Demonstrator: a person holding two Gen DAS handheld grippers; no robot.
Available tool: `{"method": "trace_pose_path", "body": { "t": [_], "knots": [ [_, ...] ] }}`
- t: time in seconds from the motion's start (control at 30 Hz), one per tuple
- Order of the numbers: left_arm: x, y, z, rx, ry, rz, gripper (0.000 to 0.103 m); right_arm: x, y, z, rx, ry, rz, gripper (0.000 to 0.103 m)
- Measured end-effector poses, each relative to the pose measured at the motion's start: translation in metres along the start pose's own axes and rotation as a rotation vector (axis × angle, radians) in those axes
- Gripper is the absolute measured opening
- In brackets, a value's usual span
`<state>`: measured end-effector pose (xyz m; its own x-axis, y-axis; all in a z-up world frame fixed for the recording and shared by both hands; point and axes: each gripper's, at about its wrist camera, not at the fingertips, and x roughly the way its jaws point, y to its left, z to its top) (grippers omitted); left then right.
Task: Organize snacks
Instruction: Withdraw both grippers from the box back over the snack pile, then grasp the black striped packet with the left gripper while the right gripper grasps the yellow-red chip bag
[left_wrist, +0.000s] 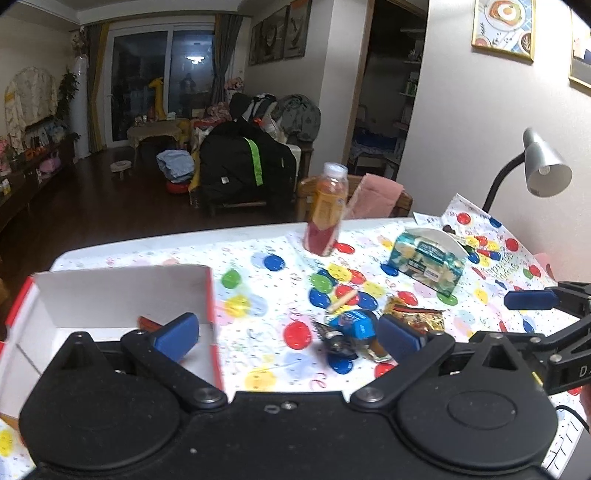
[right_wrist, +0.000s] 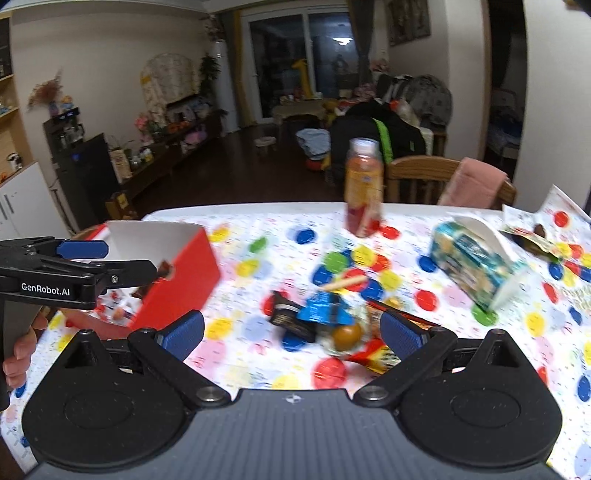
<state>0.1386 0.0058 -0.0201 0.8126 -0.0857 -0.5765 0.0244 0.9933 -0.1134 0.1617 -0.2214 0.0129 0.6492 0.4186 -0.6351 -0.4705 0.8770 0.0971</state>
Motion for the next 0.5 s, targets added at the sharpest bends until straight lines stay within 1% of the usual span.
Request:
{"method": "trace_pose_path", "body": {
  "t": [0.23, 0.5],
  "knots": [
    [0.037, -0.030, -0.007, 0.016, 0.039, -0.006, 0.103, 0.008, -0.041, -0.010, 0.020, 0.017, -0.068, 0.102],
    [0.084, -0.050, -0.019, 0.057, 0.099, 0.020, 0.101, 0.031, -0.081, -0.019, 0.086, 0.065, -0.121, 0.102]
  ]
}}
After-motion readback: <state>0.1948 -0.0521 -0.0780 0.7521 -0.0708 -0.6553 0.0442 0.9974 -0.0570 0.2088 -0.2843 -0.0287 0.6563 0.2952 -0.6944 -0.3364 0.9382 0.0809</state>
